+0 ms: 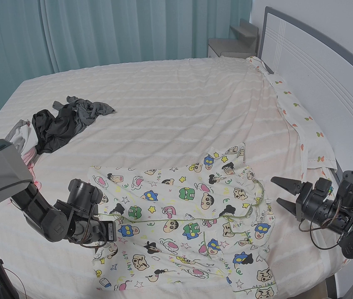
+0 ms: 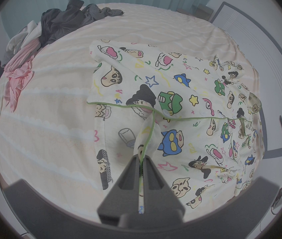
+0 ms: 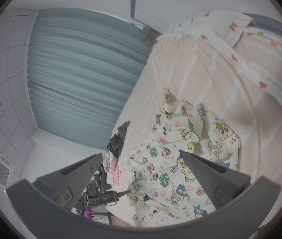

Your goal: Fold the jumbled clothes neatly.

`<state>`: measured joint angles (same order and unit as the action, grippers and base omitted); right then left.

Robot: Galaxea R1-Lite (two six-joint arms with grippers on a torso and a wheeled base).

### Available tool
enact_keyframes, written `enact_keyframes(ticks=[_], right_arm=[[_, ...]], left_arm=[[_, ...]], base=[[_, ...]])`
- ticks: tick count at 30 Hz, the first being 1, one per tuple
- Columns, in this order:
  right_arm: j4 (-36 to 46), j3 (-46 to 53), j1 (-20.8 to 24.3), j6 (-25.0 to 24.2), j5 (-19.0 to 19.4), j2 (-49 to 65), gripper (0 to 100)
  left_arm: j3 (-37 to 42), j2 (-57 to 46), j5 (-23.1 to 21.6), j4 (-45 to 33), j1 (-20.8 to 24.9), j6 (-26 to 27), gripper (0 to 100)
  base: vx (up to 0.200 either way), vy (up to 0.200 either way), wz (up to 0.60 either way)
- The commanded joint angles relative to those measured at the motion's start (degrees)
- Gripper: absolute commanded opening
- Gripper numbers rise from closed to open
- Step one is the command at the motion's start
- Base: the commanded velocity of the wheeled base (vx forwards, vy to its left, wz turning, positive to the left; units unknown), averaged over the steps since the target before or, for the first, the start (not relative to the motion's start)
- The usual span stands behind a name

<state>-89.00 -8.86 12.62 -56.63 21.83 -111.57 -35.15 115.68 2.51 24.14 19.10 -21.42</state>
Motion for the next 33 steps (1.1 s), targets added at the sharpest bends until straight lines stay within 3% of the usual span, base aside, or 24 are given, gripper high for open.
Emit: enact_keyframes(ticks=[1,5,7,10,14,15,19,24,33], right_arm=[[-0.6,-3.8,5.8,3.4,1.6,-16.4,100],[0.8,-5.5,6.5,10.8,1.6,-21.8,100],[0.8,-5.5,6.5,10.8,1.6,-21.8,100],[11.9,-9.6,6.6,16.5,0.2,-22.4,100],[22.5,-14.2,6.9,23.2,-11.8,-21.8,100],[22.6,-14.3,6.9,23.5,-12.2,-21.8,100],[26.4,-15.0,7.5,32.4,-19.8,-22.2,100],[27.0,-16.3,7.9,35.3,-24.5,-23.6,100],[29.1,-17.4,7.9,36.2,-27.0,-23.6,100]], left_arm=[[1.7,0.3,0.0,3.5,0.5,-0.1,0],[1.7,-0.4,0.0,3.5,0.4,-1.0,0],[1.7,-0.4,0.0,3.5,0.4,-1.0,0],[2.5,-2.1,-0.3,3.5,0.4,-1.0,0],[3.2,-2.2,-0.3,3.7,0.4,-1.0,0],[3.2,-2.2,-0.3,3.7,0.3,-1.0,0],[3.2,-2.3,-0.6,3.8,0.1,-1.1,0],[4.4,-3.6,-6.1,3.8,-0.5,-1.0,0],[4.3,-3.7,-7.3,3.9,-5.1,0.9,0]], base=[[0.000,0.000,0.00],[0.000,0.000,0.00],[0.000,0.000,0.00],[0.000,0.000,0.00],[0.000,0.000,0.00],[0.000,0.000,0.00],[0.000,0.000,0.00],[0.000,0.000,0.00],[0.000,0.000,0.00]])
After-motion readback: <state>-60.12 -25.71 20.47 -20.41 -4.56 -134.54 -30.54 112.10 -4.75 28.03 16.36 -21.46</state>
